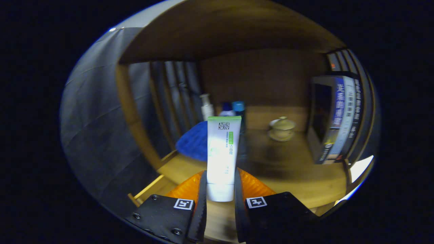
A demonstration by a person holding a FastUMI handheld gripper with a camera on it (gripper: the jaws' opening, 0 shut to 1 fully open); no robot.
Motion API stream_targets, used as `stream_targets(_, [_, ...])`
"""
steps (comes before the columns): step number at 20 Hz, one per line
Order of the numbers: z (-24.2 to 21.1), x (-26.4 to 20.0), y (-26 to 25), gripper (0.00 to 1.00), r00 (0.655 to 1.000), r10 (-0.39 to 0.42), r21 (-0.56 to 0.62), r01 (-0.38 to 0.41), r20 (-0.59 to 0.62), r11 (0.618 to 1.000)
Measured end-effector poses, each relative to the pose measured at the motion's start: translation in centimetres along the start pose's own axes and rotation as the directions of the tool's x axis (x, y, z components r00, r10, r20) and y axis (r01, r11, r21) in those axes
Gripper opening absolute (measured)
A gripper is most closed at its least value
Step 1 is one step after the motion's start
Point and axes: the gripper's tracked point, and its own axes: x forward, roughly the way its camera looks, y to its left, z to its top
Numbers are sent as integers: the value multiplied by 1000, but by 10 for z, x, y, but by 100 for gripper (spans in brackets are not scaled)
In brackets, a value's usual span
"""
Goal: Pull open the drawer, take out the items inside it, and place them on the countertop above the cabinet.
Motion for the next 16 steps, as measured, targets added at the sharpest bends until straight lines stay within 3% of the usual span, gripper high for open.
stream_targets(4, [-20,10,-64,43,977,-185,89,194,-103,977])
stream_targets(16, [-63,34,-58,44,952,-176,109,208,-249,972])
